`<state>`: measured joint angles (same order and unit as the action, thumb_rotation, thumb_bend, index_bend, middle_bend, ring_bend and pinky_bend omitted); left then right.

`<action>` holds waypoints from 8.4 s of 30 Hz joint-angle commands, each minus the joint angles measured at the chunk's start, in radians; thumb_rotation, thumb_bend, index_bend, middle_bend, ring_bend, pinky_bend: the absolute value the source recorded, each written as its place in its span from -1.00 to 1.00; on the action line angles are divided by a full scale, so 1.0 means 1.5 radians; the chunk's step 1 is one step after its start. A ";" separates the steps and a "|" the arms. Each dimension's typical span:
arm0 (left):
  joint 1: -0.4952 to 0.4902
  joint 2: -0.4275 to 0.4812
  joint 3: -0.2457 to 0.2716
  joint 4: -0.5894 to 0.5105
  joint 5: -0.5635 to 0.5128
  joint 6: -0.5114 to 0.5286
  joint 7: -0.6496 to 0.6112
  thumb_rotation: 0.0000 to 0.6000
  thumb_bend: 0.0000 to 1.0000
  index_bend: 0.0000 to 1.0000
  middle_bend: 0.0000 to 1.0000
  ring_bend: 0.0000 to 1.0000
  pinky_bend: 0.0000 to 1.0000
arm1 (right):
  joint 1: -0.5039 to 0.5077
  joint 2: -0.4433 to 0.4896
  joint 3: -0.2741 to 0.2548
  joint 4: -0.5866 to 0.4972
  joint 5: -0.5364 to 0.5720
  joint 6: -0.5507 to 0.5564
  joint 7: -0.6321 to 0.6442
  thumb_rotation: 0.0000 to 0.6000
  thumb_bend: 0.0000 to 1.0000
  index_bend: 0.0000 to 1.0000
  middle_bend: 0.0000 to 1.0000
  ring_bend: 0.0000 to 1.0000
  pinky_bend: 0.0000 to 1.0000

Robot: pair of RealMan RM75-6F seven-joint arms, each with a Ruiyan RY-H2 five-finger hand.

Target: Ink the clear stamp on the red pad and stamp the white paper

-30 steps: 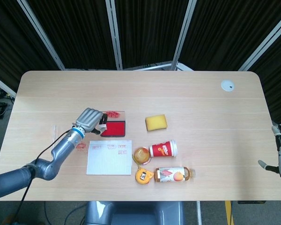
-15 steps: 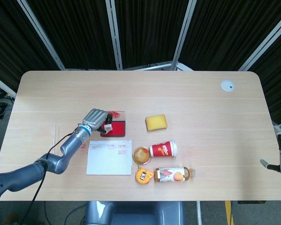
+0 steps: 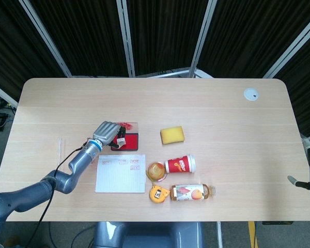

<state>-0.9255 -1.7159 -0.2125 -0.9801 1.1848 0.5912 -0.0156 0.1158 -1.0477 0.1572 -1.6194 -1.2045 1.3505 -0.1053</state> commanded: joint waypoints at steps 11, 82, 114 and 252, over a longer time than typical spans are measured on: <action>-0.007 -0.031 0.002 0.031 -0.006 0.011 0.001 1.00 -0.16 0.20 0.15 0.70 0.66 | 0.000 0.002 -0.001 0.000 -0.001 -0.002 0.005 1.00 -1.00 -1.00 -1.00 -1.00 -1.00; 0.085 0.191 0.081 -0.312 0.063 0.085 0.010 1.00 -0.15 0.21 0.16 0.70 0.66 | -0.007 0.012 -0.008 -0.013 -0.025 0.011 0.021 1.00 -1.00 -1.00 -1.00 -1.00 -1.00; 0.093 0.111 0.121 -0.239 0.134 0.116 0.016 1.00 -0.15 0.21 0.17 0.70 0.66 | -0.004 0.012 -0.003 -0.003 -0.012 0.002 0.024 1.00 -1.00 -1.00 -1.00 -1.00 -1.00; 0.174 0.114 0.145 -0.051 0.128 0.118 -0.123 1.00 -0.19 0.15 0.11 0.70 0.65 | -0.003 0.007 -0.010 -0.010 -0.016 0.002 0.006 1.00 -1.00 -1.00 -1.00 -1.00 -1.00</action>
<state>-0.6649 -1.5441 0.0051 -1.0573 1.3764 0.7685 -0.1992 0.1117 -1.0370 0.1429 -1.6348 -1.2284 1.3539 -0.0959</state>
